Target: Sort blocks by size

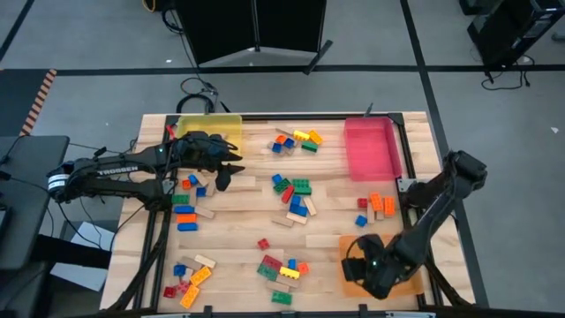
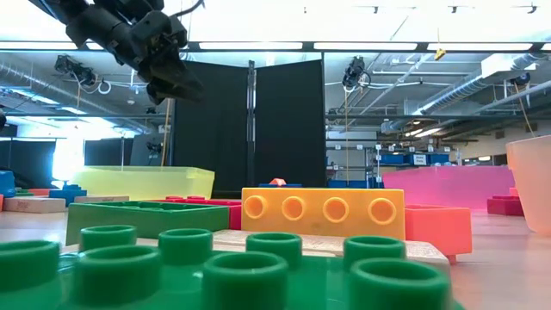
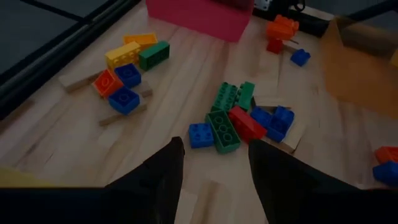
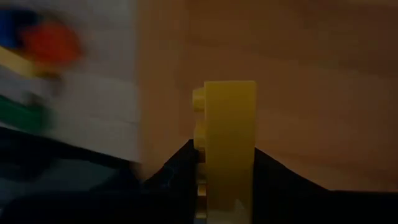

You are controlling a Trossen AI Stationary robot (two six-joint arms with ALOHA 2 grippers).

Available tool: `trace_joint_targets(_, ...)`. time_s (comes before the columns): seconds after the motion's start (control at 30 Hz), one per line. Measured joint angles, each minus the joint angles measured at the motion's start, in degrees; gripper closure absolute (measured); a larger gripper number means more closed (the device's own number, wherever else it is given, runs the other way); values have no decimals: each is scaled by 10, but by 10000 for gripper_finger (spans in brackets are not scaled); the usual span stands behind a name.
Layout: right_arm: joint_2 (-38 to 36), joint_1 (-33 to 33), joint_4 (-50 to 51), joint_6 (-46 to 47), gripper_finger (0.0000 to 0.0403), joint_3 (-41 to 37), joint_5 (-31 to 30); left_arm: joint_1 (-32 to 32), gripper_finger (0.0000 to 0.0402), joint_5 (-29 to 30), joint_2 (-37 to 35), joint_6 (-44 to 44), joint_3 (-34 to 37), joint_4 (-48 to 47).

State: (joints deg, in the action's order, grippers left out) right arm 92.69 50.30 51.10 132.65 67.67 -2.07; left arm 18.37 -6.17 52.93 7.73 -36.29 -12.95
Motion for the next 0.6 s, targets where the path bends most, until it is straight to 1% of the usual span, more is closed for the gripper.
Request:
trace_joint_targets(0.1,18,31,9,-11,298,-1,18,0,213,0,0,-9,0,-1)
trace_joint_targets(0.23,16,69,21,-9,298,-15,18,0,213,0,0,-15,0,-1)
trace_joint_targets(0.33,4,95,19,-10,298,-45,18,0,213,0,0,-15,0,-1)
trace_joint_targets(0.5,-23,133,-26,-21,298,-107,12,-1,213,0,0,-15,0,-1)
trace_joint_targets(0.6,-36,142,-56,-21,286,-140,-4,-1,213,0,0,-12,0,-1)
